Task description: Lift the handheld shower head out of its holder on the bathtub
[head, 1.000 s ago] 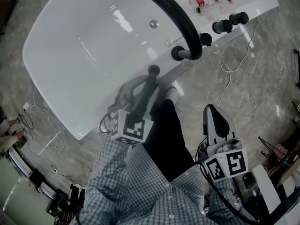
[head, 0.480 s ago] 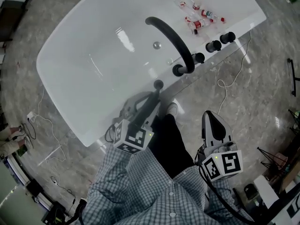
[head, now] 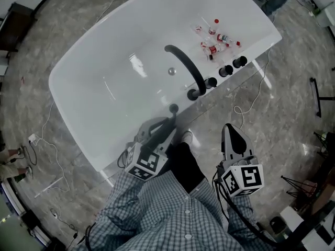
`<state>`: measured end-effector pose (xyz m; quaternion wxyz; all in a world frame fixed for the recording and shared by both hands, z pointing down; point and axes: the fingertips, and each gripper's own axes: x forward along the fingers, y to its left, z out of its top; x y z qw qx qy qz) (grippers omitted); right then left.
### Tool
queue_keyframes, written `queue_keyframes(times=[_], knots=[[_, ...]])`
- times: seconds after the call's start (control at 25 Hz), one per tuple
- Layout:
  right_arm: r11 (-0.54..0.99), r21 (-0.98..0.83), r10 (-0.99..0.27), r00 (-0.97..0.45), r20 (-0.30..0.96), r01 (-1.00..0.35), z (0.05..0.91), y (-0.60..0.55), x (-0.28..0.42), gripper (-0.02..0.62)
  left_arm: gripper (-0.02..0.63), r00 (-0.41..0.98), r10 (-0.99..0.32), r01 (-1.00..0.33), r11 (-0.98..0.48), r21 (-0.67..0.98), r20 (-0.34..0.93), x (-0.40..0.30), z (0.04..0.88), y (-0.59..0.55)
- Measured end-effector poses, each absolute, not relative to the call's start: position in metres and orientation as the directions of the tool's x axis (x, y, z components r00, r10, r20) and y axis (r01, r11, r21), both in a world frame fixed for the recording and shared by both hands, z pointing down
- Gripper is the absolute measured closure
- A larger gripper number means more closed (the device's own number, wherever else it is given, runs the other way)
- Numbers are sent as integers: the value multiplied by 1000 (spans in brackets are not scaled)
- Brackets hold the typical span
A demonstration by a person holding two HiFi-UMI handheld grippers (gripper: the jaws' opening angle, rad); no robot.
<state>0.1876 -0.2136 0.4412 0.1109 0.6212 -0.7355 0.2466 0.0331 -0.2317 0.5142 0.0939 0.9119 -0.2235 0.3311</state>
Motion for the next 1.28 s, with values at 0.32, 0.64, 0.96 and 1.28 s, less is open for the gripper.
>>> queue_keyframes(times=[0.32, 0.64, 0.96, 1.28], knots=[[108, -181, -894, -175, 412, -978, 390, -228, 196, 578, 480, 711, -364, -467, -884, 17, 602, 33, 461, -239], [125, -156, -924, -172, 343, -980, 346, -240, 195, 578, 480, 716, -390, -456, -889, -36, 580, 33, 417, -241], [142, -129, -944, -174, 279, -981, 313, -250, 193, 578, 480, 702, -434, -477, -875, -80, 564, 28, 379, -246], [158, -131, -954, -186, 234, -979, 287, -259, 185, 578, 480, 720, -480, -500, -860, -106, 501, 27, 331, -259]])
